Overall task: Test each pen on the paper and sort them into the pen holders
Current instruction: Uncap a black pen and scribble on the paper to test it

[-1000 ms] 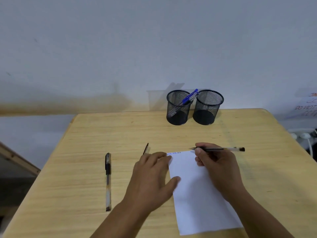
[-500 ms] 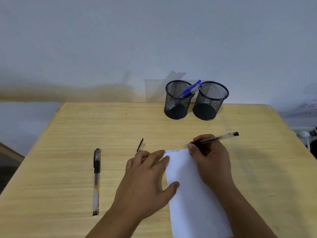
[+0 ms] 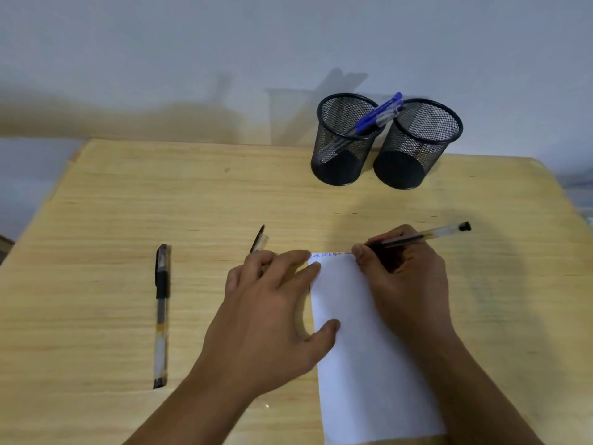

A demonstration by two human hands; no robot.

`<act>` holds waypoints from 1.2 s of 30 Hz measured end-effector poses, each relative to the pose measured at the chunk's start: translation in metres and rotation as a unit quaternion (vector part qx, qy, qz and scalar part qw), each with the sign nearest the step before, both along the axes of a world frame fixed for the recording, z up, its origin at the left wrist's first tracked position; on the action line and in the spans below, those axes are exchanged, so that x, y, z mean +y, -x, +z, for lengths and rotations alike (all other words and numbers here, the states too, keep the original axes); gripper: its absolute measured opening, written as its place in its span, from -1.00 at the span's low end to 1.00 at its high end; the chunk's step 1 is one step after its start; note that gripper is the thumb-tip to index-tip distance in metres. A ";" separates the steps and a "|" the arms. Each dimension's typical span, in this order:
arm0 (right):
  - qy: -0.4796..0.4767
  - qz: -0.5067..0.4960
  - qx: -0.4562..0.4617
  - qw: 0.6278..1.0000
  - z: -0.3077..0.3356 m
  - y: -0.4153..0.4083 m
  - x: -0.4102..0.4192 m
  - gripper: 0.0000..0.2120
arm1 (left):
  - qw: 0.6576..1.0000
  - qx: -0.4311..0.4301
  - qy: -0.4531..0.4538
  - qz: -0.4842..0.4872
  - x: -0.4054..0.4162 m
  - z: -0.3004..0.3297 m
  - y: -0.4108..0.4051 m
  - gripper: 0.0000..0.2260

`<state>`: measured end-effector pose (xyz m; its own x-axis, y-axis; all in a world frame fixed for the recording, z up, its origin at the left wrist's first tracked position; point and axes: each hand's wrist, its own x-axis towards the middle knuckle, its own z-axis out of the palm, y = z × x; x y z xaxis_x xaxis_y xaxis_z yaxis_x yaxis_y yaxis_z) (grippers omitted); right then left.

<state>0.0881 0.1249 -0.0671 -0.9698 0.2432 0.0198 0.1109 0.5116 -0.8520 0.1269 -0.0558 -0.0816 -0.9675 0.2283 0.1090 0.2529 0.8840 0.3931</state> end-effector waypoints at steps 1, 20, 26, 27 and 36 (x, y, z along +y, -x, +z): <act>-0.003 0.001 0.002 1.000 -0.001 0.000 0.000 -0.89 | 1.000 0.000 0.001 0.002 0.000 0.000 0.000 -0.42; -0.038 0.014 0.024 0.999 -0.004 0.001 -0.002 -0.89 | 1.000 -0.008 0.024 0.003 0.001 0.001 0.000 -0.39; -0.032 0.013 0.023 0.999 -0.003 0.000 0.000 -0.89 | 1.000 -0.006 0.021 0.003 0.002 0.001 0.000 -0.39; -0.030 0.007 0.024 0.999 -0.004 0.000 0.000 -0.89 | 1.000 -0.004 0.022 0.003 0.002 0.001 0.001 -0.39; -0.053 0.012 0.028 0.998 -0.005 0.002 0.000 -0.89 | 1.000 0.003 0.016 0.004 0.002 0.000 0.000 -0.39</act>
<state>0.0859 0.1245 -0.0716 -0.9720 0.2133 0.0986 0.0509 0.6007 -0.7978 0.1264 -0.0538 -0.0812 -0.9685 0.2247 0.1076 0.2487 0.8983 0.3623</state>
